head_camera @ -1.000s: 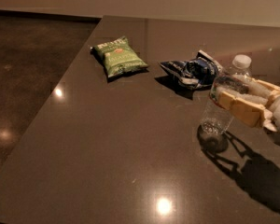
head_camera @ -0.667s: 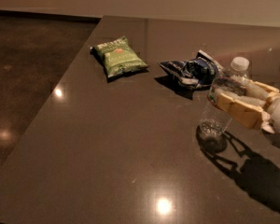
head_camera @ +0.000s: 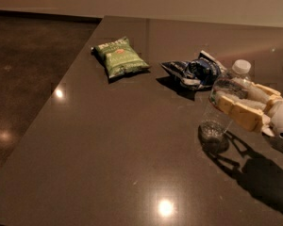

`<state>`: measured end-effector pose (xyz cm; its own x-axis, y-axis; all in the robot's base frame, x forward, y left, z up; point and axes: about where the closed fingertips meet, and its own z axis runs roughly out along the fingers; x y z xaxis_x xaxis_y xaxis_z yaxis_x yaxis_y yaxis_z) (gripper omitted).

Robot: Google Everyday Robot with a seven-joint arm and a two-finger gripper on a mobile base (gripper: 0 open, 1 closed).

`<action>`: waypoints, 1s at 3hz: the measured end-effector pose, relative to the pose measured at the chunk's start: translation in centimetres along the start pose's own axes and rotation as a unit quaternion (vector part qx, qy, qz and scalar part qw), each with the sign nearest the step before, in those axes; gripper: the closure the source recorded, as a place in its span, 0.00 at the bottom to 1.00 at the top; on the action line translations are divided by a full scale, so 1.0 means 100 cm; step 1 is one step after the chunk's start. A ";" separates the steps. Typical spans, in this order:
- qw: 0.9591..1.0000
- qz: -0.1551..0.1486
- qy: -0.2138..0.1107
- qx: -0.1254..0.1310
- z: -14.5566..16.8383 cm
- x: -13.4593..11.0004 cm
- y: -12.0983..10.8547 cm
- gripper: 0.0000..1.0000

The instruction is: Place water bottle upright

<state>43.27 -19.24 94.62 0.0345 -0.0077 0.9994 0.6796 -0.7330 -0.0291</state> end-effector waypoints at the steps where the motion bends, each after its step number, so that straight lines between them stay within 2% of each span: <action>1: 1.000 -0.001 0.000 0.000 0.000 -0.002 0.001 0.35; 2: 1.000 -0.001 -0.006 -0.003 0.000 -0.005 0.003 0.12; 3: 1.000 0.011 -0.006 -0.001 0.002 -0.005 0.001 0.00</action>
Offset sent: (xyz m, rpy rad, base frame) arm 0.0033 -0.0086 -0.0098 -0.0687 -0.0277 -0.0176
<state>43.50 -19.21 94.15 0.0587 -0.0153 0.9982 0.6770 -0.7342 -0.0511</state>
